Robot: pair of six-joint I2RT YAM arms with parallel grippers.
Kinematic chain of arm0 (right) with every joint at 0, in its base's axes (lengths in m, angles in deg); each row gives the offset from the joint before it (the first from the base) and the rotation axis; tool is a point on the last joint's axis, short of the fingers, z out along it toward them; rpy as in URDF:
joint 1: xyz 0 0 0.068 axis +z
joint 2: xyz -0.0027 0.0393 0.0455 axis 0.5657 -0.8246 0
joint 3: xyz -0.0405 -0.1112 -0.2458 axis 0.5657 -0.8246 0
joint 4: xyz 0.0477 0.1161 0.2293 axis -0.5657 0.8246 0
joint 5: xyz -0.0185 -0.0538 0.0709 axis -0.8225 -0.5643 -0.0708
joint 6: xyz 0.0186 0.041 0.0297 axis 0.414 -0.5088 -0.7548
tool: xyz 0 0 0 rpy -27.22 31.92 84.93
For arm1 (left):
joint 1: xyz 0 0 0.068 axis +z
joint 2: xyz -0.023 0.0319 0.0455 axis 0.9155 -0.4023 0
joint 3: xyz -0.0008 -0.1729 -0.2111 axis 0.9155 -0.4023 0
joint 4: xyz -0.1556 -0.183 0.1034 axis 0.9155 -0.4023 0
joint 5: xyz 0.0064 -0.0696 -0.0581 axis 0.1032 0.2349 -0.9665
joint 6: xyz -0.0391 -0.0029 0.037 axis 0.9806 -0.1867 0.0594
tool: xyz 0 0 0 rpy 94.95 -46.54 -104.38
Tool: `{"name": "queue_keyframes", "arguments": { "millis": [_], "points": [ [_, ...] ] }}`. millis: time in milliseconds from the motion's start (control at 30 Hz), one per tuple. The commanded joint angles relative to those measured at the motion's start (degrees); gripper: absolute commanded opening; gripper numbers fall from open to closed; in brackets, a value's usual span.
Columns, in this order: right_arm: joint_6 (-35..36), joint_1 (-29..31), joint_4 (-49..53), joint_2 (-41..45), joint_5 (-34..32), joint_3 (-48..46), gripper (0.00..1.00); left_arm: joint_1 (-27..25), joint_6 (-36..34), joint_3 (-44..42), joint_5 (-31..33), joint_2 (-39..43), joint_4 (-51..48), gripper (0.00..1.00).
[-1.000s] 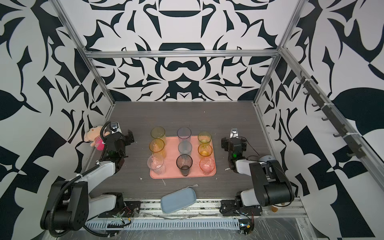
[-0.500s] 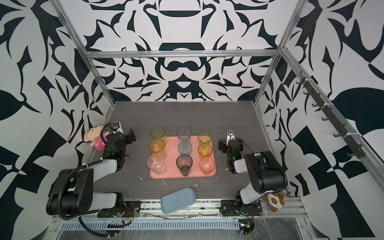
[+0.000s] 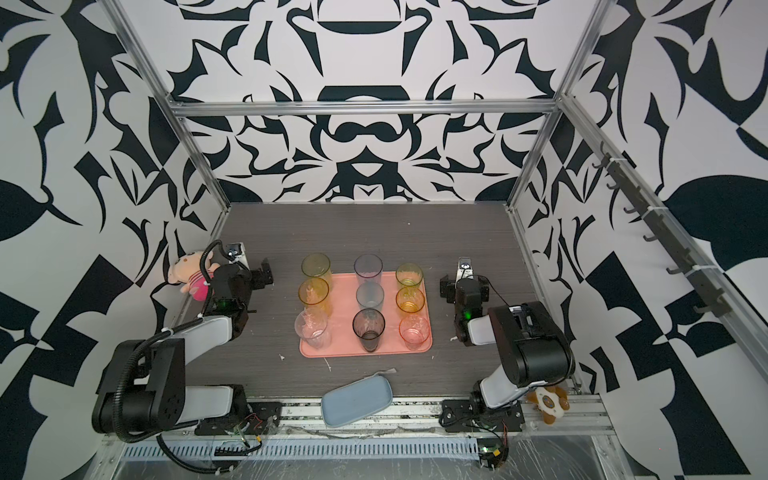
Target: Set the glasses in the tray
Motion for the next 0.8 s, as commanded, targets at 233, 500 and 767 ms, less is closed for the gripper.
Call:
{"name": "queue_keyframes", "arguments": {
  "millis": [233, 500, 767],
  "points": [
    [-0.43, -0.19, -1.42, 0.16, -1.14, 1.47, 1.0, 2.12, 2.28, -3.79, -2.83, -10.75, 13.67, 0.99],
    [-0.41, -0.18, -1.46, 0.17, -1.22, 1.47, 1.0, 2.15, 2.63, -3.61, -1.73, -11.08, 13.92, 1.0],
    [-0.5, -0.17, -1.68, 0.16, -1.22, 1.35, 1.0, 2.2, 2.61, -3.6, -1.74, -11.08, 13.76, 0.99]
  ]
}}
